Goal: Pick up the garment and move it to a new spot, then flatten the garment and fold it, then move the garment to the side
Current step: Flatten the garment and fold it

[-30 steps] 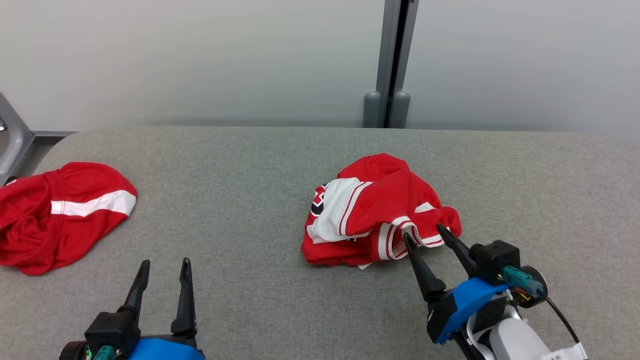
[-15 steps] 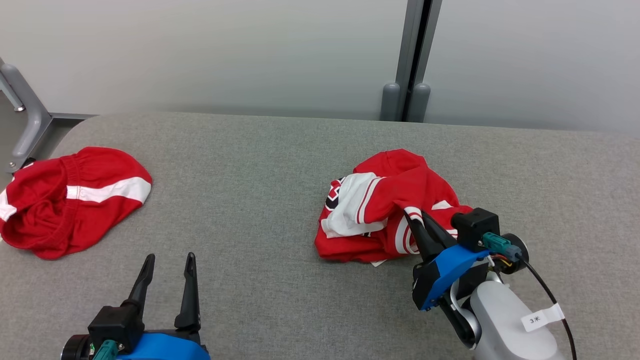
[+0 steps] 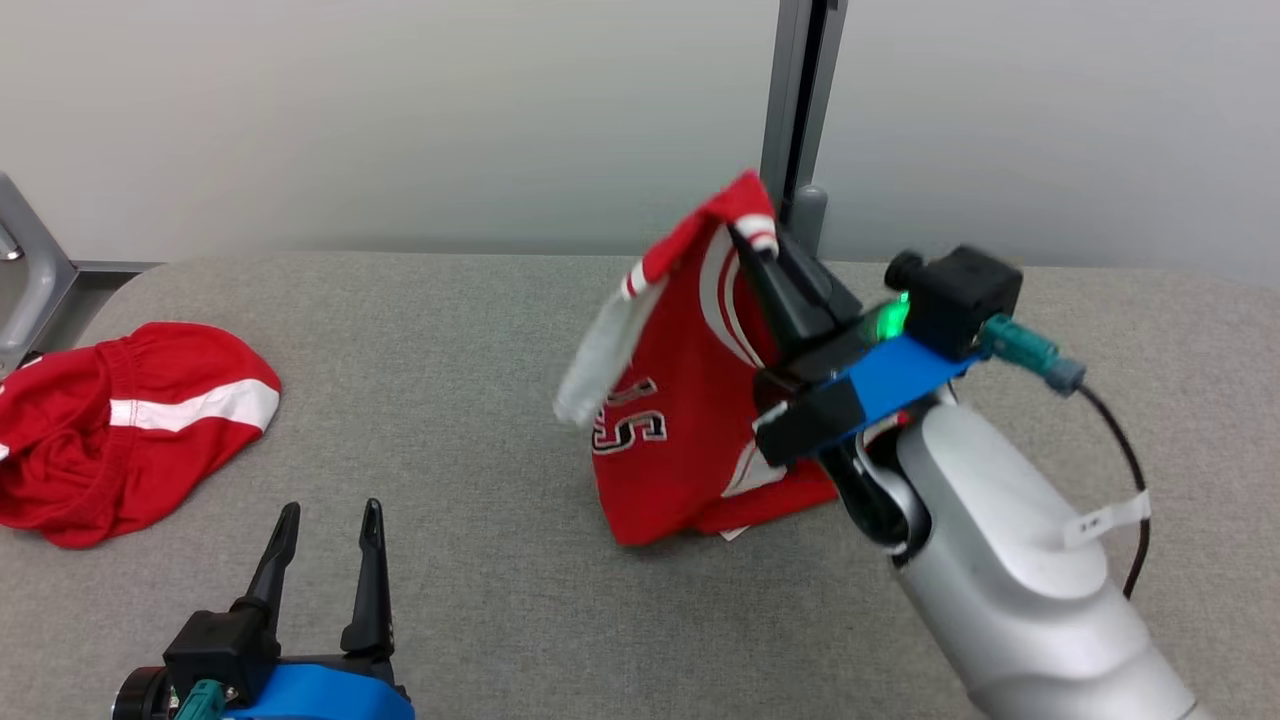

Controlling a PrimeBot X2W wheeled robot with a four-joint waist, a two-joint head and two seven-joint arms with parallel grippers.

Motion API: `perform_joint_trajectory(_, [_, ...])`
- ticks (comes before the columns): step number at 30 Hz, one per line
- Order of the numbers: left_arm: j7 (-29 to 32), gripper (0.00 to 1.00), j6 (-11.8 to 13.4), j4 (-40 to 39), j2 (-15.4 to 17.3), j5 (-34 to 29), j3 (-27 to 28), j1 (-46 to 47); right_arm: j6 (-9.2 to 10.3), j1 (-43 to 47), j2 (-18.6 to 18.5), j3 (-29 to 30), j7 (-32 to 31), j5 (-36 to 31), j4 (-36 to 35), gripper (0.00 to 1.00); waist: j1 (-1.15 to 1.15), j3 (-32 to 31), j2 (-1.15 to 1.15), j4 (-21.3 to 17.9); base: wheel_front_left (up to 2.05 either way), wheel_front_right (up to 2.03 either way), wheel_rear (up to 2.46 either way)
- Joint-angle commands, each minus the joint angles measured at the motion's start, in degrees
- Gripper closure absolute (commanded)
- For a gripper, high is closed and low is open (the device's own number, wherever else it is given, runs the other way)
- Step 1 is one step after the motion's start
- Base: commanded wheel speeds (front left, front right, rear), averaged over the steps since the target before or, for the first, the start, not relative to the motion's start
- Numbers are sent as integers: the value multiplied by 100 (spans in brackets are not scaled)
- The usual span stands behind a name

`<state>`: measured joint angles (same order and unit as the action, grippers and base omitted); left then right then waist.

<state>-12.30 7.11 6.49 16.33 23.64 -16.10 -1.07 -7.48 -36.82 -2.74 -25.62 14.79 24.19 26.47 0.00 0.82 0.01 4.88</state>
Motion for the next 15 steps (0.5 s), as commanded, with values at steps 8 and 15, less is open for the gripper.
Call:
perform_joint_trajectory(8, [-57, 0, 30, -61, 39, 36, -15, 107, -3, -809, -28, 522, 40, 945, -1246, 100, 0, 66, -1, -31, 0, 0, 0])
perform_joint_trajectory(15, [-79, 0, 47, -66, 53, 63, -10, 67, -3, 34, -28, 1598, 43, 320, -463, 100, 0, 92, -1, -114, 0, 0, 0])
